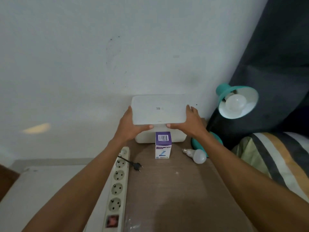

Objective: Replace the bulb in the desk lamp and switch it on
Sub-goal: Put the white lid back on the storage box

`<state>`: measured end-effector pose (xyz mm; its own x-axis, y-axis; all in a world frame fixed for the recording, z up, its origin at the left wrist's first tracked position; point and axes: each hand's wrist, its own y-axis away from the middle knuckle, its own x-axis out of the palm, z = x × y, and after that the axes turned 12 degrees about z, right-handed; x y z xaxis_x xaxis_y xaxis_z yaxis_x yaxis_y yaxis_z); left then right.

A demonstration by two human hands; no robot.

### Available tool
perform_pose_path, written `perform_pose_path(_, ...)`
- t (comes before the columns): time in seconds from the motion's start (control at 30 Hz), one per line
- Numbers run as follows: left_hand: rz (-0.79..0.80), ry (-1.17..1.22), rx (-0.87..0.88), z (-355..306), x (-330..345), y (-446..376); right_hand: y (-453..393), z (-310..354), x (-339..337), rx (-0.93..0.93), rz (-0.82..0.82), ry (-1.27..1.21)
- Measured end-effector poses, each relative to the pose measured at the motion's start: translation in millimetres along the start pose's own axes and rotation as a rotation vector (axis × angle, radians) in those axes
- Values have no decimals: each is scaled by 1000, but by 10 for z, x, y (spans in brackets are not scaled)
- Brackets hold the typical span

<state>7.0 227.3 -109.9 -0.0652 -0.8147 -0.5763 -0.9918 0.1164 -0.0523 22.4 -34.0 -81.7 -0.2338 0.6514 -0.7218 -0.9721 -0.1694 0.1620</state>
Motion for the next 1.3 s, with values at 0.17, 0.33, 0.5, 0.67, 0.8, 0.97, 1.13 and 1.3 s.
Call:
perform_pose_path(0.17, -3, 41, 6, -21, -22, 9, 41, 23, 21, 14, -18, -18)
perform_pose_path(0.33, -26, 47, 41, -207, -131, 70, 140, 115, -48, -21, -80, -9)
perform_pose_path(0.5, -55, 9, 119, -437, -252, 383, 475, 226, -108, -52, -130, 13)
perform_pose_path(0.67, -79, 6, 124, -534, -92, 1045, 1116, 149, 3, -109, -168, -4)
perform_pose_path(0.8, -98, -9, 109, -530, 150, 1639, 1688, -69, 170, -153, -188, -11)
perform_pose_path(0.97, -55, -42, 48, -411, 522, 2321, 2379, -431, 560, -145, -173, -86)
perform_pose_path(1.13, 68, -33, -119, -185, 900, 2819, 2831, -797, 1002, 24, -41, -75)
perform_pose_path(1.3, 174, -125, -342, -20, 1139, 3027, 2969, -1004, 1287, 208, 94, 38)
